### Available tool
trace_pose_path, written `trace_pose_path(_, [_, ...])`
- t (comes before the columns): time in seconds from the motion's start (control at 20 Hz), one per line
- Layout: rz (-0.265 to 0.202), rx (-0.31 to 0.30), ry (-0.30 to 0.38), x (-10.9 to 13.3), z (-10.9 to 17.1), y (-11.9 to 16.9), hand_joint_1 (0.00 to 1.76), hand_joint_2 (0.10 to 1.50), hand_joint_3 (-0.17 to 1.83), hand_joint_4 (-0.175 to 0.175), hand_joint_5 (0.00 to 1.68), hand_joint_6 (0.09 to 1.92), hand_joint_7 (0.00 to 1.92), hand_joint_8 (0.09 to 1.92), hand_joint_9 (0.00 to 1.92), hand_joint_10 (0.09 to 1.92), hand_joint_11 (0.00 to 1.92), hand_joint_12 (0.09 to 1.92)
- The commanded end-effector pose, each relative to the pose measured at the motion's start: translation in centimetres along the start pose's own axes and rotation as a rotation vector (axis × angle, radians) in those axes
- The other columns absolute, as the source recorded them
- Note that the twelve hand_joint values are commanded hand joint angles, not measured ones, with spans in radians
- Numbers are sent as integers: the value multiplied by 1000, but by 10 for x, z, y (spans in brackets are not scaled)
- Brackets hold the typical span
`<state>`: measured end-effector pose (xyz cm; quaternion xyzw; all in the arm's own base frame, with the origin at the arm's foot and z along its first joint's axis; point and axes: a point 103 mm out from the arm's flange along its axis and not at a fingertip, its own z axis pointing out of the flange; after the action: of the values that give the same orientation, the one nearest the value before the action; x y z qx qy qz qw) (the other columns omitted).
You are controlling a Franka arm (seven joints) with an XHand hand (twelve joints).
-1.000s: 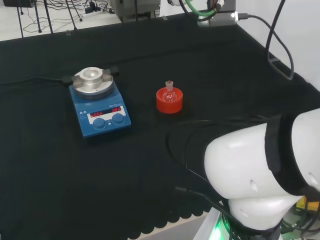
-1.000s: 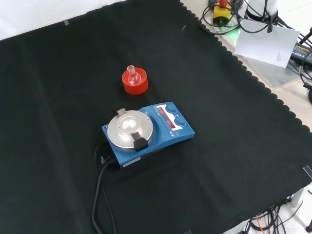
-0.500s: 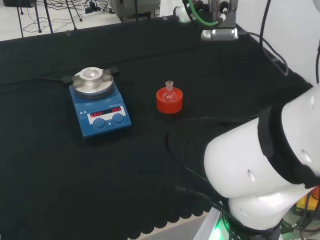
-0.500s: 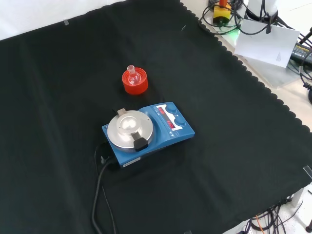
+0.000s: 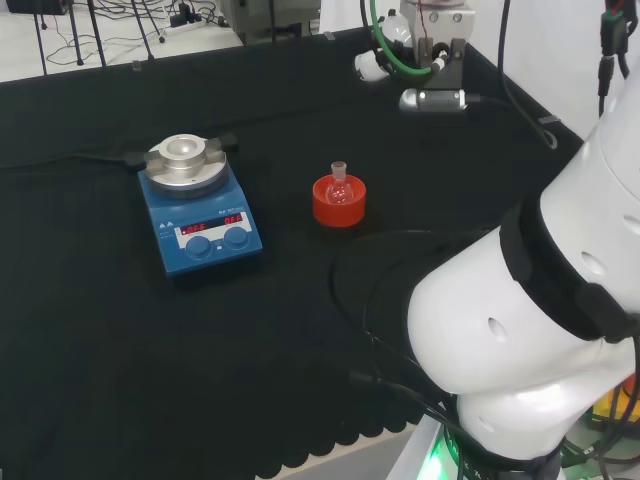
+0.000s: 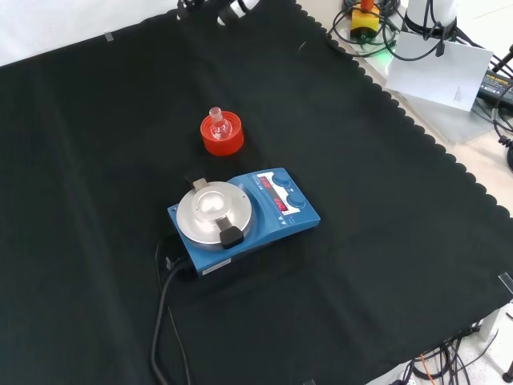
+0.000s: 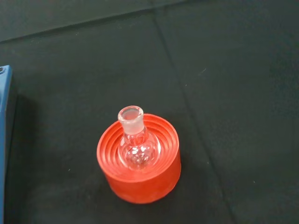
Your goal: Pick up the round-bottom flask.
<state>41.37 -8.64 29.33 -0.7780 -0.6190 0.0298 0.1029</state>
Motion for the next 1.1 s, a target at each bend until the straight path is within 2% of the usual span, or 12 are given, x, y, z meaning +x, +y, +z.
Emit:
trace_pose_path(0.05, [11,-26,50,-13,18,13,401,1200,296,-66,402,173,202,624,322,707,6,1368])
trace_pose_path(0.25, [2,-33,82,-17,35,12,569,1091,331,-74,459,179,258,657,396,694,43,1364])
trace_pose_path(0.5, [-25,-7,81,-12,59,13,766,841,595,-74,557,268,341,683,489,670,103,1355])
trace_pose_path(0.85, [-33,17,90,-6,86,18,807,741,682,-76,548,330,367,692,512,670,125,1355])
trace_pose_path(1.1, [2,42,117,-5,103,25,802,701,679,-77,535,333,385,698,522,673,155,1359])
